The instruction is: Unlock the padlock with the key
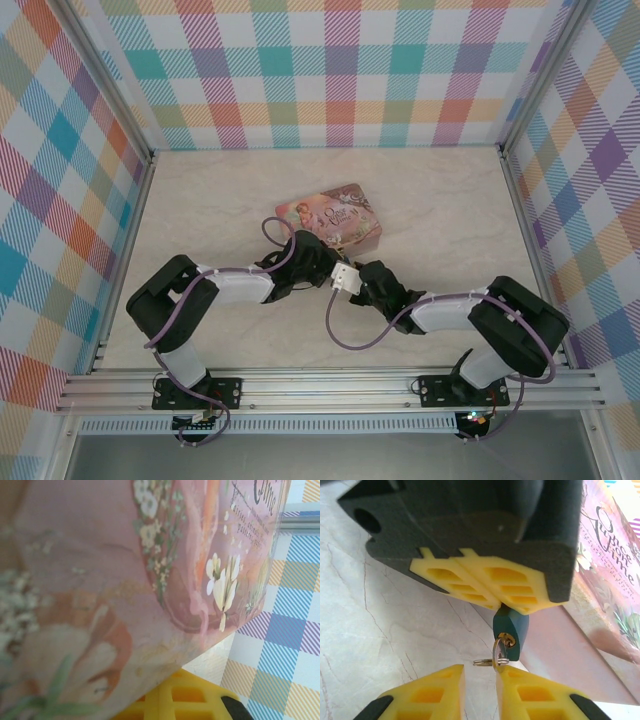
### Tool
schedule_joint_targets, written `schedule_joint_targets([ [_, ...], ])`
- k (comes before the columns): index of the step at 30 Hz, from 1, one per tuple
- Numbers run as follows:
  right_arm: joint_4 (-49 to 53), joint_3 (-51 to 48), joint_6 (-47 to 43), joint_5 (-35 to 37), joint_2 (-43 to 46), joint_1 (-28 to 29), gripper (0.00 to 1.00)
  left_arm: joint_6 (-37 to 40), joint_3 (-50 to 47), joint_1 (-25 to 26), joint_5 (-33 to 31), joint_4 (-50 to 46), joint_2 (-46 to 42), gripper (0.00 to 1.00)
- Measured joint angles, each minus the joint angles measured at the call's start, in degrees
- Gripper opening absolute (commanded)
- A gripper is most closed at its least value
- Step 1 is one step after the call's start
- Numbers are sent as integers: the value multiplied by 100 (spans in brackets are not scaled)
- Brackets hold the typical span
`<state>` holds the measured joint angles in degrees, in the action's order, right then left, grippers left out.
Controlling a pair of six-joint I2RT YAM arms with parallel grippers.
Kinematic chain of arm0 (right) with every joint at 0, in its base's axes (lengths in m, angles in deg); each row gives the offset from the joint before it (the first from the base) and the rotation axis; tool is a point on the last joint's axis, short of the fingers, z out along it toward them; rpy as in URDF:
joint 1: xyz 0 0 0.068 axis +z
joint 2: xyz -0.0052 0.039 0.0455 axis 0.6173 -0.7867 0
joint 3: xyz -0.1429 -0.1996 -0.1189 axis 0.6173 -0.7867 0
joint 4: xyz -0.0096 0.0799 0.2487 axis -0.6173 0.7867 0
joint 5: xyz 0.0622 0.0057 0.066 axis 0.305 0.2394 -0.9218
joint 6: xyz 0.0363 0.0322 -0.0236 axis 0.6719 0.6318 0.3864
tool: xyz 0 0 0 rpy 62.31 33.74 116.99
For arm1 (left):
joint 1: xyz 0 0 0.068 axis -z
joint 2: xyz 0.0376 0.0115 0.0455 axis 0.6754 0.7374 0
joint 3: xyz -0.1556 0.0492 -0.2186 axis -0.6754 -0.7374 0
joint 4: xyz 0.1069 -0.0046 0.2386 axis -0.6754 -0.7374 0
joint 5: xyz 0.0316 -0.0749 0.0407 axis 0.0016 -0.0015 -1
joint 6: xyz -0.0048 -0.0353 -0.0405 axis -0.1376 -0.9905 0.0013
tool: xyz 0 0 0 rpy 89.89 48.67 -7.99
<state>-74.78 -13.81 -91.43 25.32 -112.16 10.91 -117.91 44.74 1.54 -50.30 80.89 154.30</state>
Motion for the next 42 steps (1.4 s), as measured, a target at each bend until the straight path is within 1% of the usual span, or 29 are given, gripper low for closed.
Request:
schedule_joint_targets([
  [6,-103,-7,11,-199,328,-70,43,-7,2,0,15,0,0,0],
  [12,-120,-7,42,-302,428,-70,43,-9,2,0,15,0,0,0],
  [17,-120,-7,37,-330,382,-70,37,-9,2,0,15,0,-2,0],
  [24,-116,4,-48,-273,175,-70,32,-9,2,0,17,0,-2,0],
  [33,-127,146,-68,-181,35,-70,18,-22,2,0,17,0,-4,0],
  [42,-103,177,-13,-107,33,-59,2,-52,2,-11,-9,22,-4,0],
])
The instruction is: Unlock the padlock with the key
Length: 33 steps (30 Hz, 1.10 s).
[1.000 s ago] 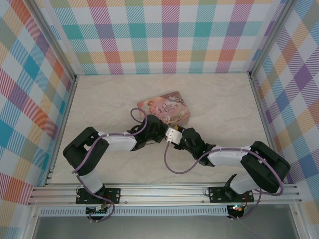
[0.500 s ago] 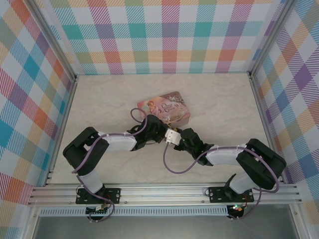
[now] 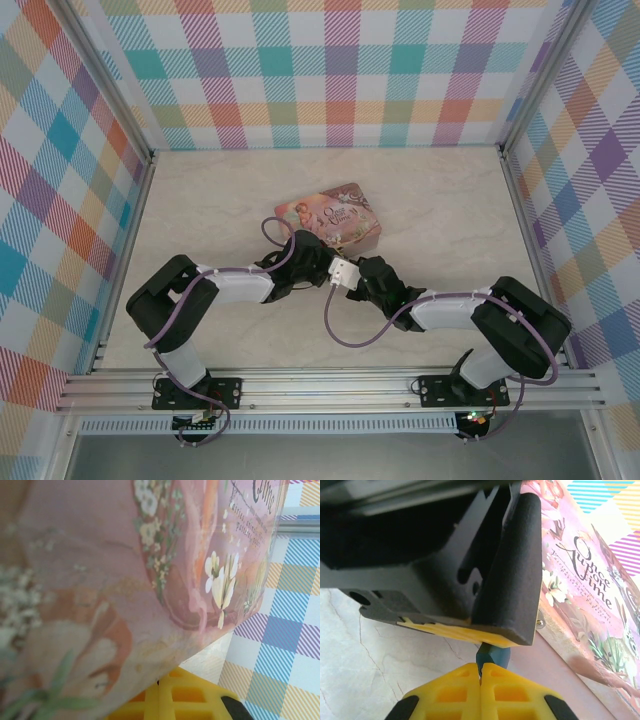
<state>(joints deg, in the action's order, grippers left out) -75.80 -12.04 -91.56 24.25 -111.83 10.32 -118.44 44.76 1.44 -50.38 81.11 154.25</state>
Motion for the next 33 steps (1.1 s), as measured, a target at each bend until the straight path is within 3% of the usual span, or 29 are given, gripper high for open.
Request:
schedule_joint_targets([
  [19,957,599,1215,83,2,11,0,-190,-7,-83,-11,31,-39,0],
  [28,612,481,2391,-98,-52,-20,0,-262,-63,-109,-20,-4,-125,0],
  [33,116,229,3169,-680,-52,-293,0,-249,-63,-109,-22,-9,-125,0],
])
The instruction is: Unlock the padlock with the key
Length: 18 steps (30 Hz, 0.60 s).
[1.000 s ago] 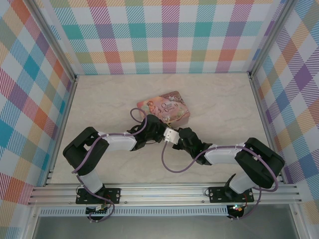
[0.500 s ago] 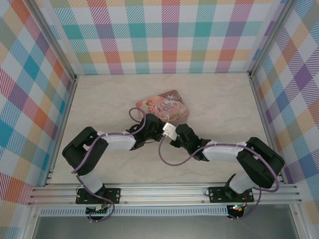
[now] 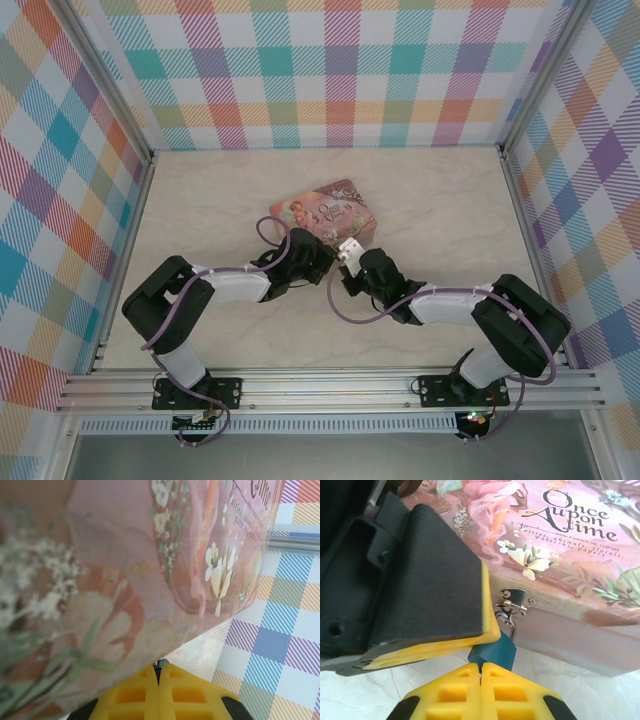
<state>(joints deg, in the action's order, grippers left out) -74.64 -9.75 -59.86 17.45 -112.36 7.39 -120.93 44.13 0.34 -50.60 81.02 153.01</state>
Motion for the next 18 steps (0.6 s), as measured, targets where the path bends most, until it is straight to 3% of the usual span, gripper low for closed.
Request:
schedule_joint_targets([
  [6,-551,-264,852,-911,-20,-431,0,-2,0,0,17,2,0,0],
  [12,-968,-389,1394,-1381,-184,-649,0,2,0,0,9,-4,0,0],
  [18,-994,-393,1521,-1451,-227,-678,0,39,0,0,11,-59,-13,22],
])
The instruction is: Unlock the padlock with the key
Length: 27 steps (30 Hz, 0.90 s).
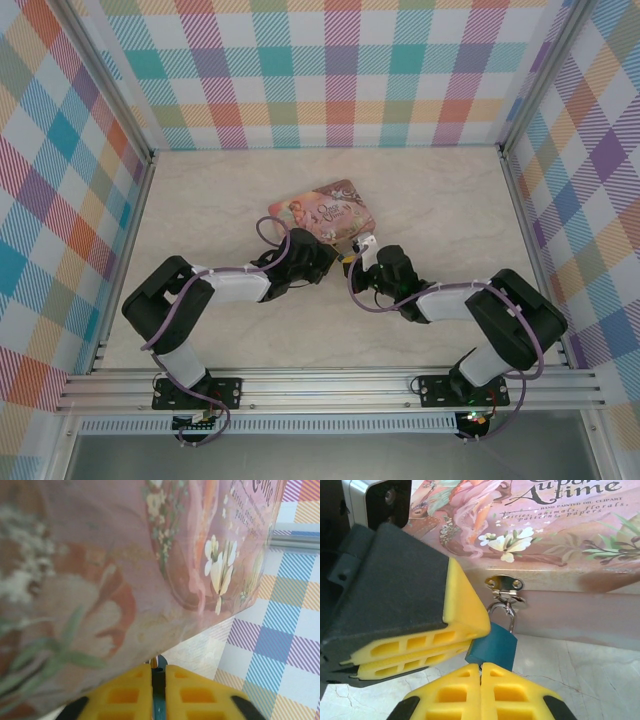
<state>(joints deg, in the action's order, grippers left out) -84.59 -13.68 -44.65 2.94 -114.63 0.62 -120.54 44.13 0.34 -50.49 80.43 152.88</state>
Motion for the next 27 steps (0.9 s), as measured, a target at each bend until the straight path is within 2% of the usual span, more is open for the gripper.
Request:
schedule_joint_targets([
  [5,9,-7,59,15,-181,-42,0,-39,-44,-22,59,-234,-170,34],
  [17,-22,-33,155,-24,-212,-52,0,-52,-155,-66,39,-535,-365,42],
  [22,-26,-33,402,-50,-210,-55,0,192,-157,-66,-46,-903,-658,57],
  [27,-94,-66,713,-94,-212,-59,0,1005,262,-76,-468,-2159,-1574,70],
])
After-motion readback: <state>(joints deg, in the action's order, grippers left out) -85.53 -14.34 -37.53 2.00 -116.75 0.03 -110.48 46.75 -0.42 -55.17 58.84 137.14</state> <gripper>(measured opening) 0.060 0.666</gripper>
